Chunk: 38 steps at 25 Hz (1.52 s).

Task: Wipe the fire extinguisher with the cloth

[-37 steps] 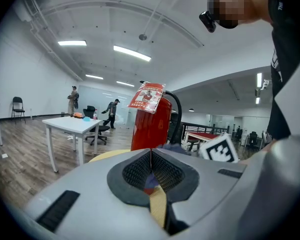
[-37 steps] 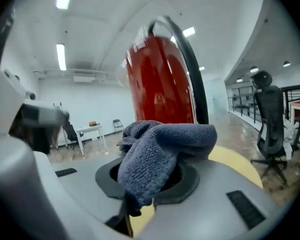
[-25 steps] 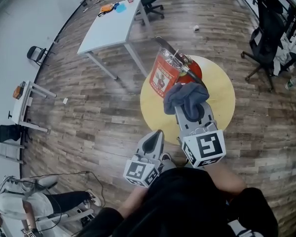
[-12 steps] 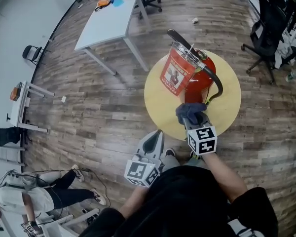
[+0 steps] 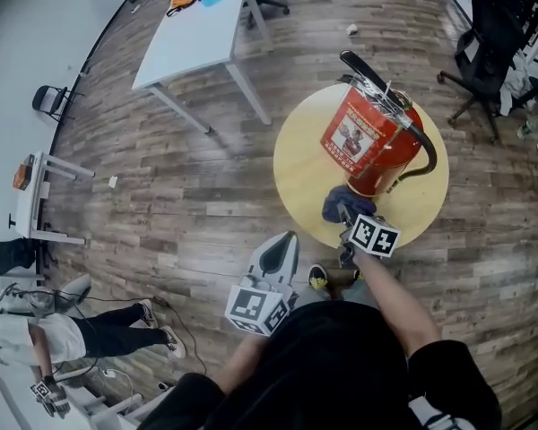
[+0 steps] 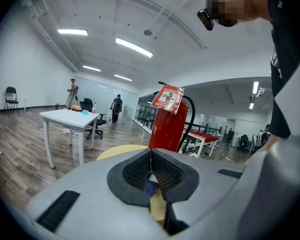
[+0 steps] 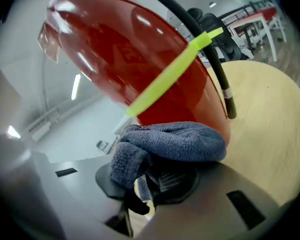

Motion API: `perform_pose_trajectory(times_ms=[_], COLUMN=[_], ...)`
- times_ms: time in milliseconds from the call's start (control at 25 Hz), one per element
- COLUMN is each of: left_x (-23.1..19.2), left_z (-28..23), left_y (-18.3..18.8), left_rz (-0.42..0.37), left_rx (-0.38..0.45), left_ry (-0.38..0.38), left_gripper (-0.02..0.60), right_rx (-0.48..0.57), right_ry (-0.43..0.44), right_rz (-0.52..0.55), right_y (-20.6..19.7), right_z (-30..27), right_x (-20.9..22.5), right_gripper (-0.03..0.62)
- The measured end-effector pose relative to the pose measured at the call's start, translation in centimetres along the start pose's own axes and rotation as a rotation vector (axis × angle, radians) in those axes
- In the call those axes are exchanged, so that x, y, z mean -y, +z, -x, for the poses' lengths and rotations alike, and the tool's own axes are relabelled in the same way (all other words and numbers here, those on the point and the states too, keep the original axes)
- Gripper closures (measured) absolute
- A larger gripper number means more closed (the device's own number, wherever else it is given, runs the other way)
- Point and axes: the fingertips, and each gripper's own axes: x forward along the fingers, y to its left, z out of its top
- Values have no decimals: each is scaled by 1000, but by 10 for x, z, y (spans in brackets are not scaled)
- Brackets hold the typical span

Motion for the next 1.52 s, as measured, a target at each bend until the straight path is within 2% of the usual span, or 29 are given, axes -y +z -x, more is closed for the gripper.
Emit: perform_pose_trajectory(times_ms=[160, 400, 560, 680, 760, 800, 1000, 1120, 1200, 1280, 1360, 1440, 1520], left_x=[-14, -23, -27, -31, -34, -34, -38, -47, -53, -59, -67, -73, -77], left_z=[3, 2, 3, 8, 10, 11, 19, 27, 32, 38, 44, 46, 47], left_y=[0, 6, 9, 8, 5, 3, -4, -10, -14, -17, -18, -17, -15], left_rz=[1, -9, -16, -13, -13, -14, -23, -21, -23, -27, -26, -27, -32], left_rx=[4, 34, 40, 35, 28, 23, -6, -23, -35, -47, -52, -53, -52], left_ry=[-31, -99, -132, -144, -149, -149, -138, -117, -102, -83, -60, -47, -46], left_gripper=[558, 557, 557, 557, 558, 557, 558, 558, 558, 558, 558, 558, 558], right_rx=[162, 346, 477, 532, 548, 543, 447, 370, 333, 355, 415, 518, 631], right_ry=[133, 358, 539, 586, 560, 513, 162, -13, -100, -150, -167, -112, -12], right_rz=[-239, -415, -425, -409, -386, -388, -550, -526, -538, -571, -629, -678, -714], right_y=[44, 117, 166, 170, 160, 151, 74, 18, -9, -19, -13, 14, 54], right_z=[20, 74, 112, 110, 91, 77, -2, -29, -38, -42, -46, -45, -35], right_x=[-52, -134, -187, -194, -182, -168, -65, -7, 26, 37, 29, 4, -32], right_gripper=[505, 505, 505, 505, 505, 505, 505, 505, 505, 505, 505, 505, 505])
